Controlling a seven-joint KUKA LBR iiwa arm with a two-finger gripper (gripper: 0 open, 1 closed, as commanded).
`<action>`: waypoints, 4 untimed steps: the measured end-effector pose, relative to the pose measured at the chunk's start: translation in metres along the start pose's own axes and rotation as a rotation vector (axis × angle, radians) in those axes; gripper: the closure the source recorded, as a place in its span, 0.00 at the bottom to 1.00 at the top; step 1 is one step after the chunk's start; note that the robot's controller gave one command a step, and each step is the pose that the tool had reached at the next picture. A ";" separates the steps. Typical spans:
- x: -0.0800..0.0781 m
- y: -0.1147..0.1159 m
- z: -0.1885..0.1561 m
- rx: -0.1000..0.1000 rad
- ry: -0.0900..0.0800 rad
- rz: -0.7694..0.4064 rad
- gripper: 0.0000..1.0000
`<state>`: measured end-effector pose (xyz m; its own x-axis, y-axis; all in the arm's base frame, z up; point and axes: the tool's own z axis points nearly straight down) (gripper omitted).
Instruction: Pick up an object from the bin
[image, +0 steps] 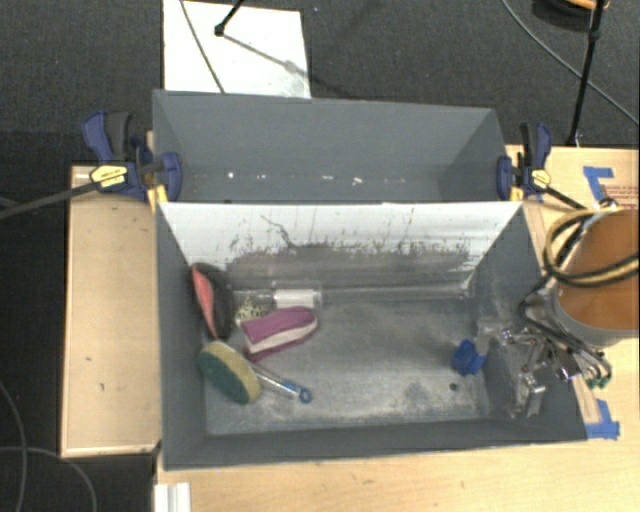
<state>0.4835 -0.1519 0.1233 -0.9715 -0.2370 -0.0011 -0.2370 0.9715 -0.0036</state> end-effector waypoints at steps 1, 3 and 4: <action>-0.012 0.011 0.035 -0.003 0.000 0.299 0.00; -0.011 0.044 -0.105 -0.001 -0.009 0.322 1.00; -0.010 0.044 -0.101 -0.003 -0.001 0.324 0.00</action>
Offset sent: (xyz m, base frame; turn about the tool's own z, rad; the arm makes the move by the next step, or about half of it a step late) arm 0.0078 0.0136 -0.0351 0.2991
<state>0.4826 -0.1066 0.2237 -0.9964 0.0847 -0.0028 0.0847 0.9964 0.0003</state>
